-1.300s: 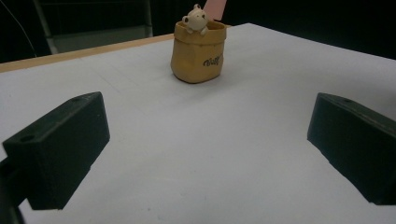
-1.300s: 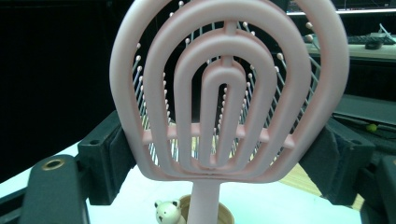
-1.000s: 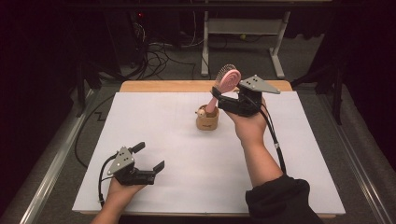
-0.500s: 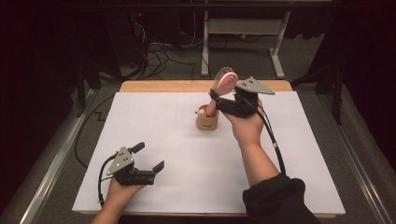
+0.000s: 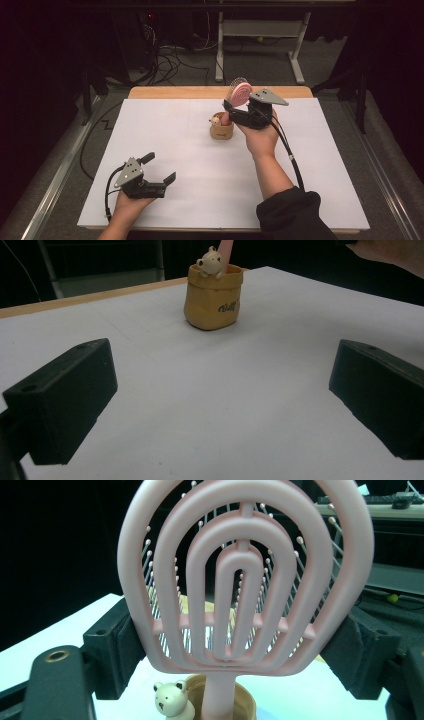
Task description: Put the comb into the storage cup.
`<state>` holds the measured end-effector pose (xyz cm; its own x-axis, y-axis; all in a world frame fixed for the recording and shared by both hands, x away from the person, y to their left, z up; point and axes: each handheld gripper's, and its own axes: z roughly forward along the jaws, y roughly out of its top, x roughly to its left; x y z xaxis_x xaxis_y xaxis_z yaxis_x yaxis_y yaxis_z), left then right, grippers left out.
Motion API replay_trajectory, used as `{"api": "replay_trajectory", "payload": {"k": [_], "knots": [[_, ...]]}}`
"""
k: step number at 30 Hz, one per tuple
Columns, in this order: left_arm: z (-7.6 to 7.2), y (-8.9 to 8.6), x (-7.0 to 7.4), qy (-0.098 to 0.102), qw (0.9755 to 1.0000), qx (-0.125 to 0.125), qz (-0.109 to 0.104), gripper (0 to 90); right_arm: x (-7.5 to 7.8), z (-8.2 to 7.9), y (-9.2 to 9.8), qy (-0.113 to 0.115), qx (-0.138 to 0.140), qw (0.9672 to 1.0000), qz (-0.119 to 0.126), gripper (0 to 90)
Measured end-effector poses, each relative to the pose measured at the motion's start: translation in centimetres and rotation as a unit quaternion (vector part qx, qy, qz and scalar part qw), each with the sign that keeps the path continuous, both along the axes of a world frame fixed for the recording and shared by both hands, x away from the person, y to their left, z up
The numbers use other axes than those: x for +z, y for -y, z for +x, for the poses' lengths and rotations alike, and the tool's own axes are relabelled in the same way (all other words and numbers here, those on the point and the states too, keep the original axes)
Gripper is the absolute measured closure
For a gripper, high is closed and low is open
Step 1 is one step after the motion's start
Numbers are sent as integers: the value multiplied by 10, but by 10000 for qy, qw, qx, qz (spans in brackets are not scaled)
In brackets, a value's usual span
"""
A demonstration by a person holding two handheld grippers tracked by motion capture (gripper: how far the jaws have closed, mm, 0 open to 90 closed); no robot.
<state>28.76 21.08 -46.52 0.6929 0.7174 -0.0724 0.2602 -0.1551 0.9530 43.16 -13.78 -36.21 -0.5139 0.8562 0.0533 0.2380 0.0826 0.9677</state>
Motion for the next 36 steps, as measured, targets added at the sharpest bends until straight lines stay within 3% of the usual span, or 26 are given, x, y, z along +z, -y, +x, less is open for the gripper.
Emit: {"api": "replay_trajectory", "payload": {"k": [15,36], "knots": [[-1,-2,0,-2,10000,11,-11,0,-13,5,-10,-31,28,10000,-49,204],[-1,-2,0,-15,10000,6,-14,0,-19,12,-14,-66,3,10000,-48,204]]}}
